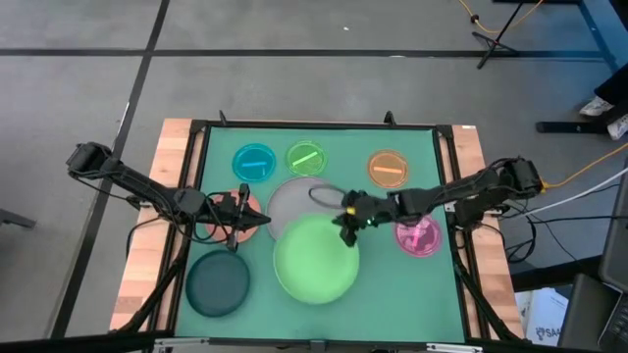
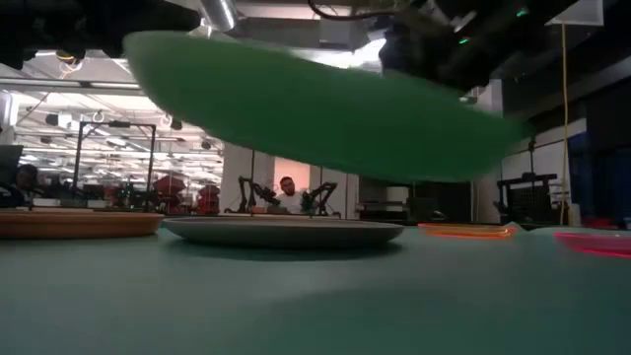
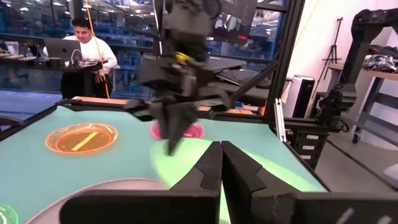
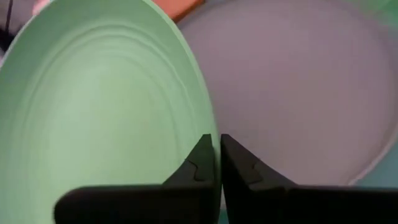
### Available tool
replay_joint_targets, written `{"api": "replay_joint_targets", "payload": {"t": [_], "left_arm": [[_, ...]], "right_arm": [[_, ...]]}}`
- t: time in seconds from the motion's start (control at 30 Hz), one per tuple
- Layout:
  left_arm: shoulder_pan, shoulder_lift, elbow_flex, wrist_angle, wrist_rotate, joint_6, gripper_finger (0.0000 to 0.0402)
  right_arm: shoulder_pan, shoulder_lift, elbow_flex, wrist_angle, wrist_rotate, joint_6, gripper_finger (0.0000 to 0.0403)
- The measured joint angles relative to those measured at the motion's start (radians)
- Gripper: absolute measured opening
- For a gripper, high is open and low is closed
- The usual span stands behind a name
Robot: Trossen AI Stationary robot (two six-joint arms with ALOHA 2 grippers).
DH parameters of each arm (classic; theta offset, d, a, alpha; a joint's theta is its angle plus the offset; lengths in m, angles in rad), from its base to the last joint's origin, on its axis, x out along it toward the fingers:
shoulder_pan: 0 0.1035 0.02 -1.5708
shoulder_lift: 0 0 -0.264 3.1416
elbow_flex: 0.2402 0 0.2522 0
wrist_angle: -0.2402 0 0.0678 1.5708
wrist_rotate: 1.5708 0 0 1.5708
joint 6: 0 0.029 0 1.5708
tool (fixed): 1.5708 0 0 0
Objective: Stack plastic plates
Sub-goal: Stack the light green plate on top of the gray plate
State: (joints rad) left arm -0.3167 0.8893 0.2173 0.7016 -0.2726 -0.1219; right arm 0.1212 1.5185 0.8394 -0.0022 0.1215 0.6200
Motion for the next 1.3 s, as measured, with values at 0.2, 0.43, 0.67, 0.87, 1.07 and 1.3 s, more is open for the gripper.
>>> {"api": "replay_joint_targets", "payload": {"t": [0.2, 0.43, 0.67, 0.87, 1.07, 1.3], "left_arm": [[0.000, 0.000, 0.000, 0.005, 0.000, 0.000, 0.0000], [0.000, 0.000, -0.001, 0.013, 0.000, 0.000, 0.0000], [0.000, 0.000, -0.001, 0.012, 0.000, 0.000, 0.0000], [0.000, 0.000, -0.001, 0.012, 0.000, 0.000, 0.0000], [0.000, 0.000, -0.001, 0.011, 0.000, 0.000, 0.0000], [0.000, 0.000, -0.001, 0.011, 0.000, 0.000, 0.0000]], "right_arm": [[-0.138, 0.017, 0.000, 0.079, 0.002, -0.054, 0.0004], [-0.251, 0.085, -0.001, 0.179, 0.000, -0.096, 0.0003], [-0.282, 0.175, -0.001, 0.215, -0.008, -0.104, 0.0002], [-0.281, 0.212, -0.001, 0.221, -0.001, -0.101, 0.0012], [-0.279, 0.214, -0.001, 0.221, 0.024, -0.107, 0.0039], [-0.279, 0.204, 0.000, 0.219, 0.025, -0.182, 0.0116]]}}
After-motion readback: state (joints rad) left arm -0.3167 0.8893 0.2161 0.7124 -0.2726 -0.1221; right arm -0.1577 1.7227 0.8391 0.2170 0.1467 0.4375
